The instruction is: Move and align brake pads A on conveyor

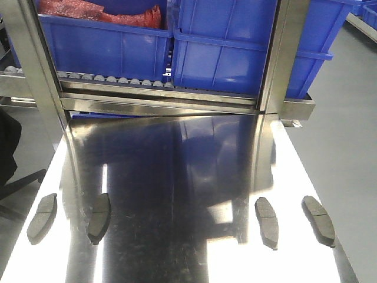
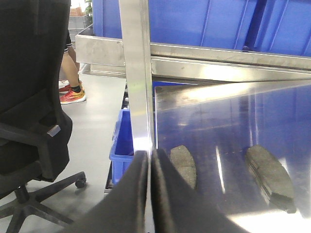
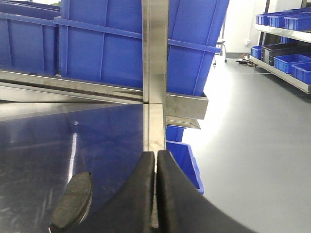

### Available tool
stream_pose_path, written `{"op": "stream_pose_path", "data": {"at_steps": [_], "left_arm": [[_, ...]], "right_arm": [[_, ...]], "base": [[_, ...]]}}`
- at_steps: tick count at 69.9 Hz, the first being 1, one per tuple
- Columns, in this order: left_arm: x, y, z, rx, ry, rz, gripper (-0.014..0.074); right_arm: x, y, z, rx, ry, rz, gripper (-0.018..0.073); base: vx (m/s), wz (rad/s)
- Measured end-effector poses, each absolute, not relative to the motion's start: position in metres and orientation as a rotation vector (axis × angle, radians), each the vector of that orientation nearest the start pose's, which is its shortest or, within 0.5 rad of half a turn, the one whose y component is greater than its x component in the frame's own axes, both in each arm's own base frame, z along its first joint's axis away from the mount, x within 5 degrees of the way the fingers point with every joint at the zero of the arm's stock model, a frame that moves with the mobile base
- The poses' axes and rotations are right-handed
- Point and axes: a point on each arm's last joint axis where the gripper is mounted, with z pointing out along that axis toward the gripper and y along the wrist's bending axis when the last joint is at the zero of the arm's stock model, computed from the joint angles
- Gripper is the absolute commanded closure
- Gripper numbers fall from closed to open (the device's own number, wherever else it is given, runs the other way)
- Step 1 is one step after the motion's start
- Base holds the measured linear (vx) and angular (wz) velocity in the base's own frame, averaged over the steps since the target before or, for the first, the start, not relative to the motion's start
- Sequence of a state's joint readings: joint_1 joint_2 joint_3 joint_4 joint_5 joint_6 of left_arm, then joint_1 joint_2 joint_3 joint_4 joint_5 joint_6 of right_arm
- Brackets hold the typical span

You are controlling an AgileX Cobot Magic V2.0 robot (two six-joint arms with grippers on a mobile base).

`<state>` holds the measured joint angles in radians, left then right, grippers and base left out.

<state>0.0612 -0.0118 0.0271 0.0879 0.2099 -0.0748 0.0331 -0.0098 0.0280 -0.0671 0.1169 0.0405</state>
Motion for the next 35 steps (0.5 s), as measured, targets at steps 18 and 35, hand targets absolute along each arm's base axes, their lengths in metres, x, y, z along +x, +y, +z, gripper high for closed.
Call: {"op": "stream_pose_path", "data": {"at_steps": [18, 35], "left_arm": [[0.0556, 0.0051, 0.1857, -0.056, 1.707, 0.069, 0.0594], [0.0558, 0.0049, 0.1876, -0.054, 1.687, 0.069, 0.0594]], "right_arm": [[0.0568, 0.0012, 0.1936, -0.042, 1.618, -0.001, 0.0563], [0.0568, 0.0012, 0.1936, -0.042, 1.618, -0.001, 0.0563]], "base": [[0.00, 0.00], [0.00, 0.00]]}}
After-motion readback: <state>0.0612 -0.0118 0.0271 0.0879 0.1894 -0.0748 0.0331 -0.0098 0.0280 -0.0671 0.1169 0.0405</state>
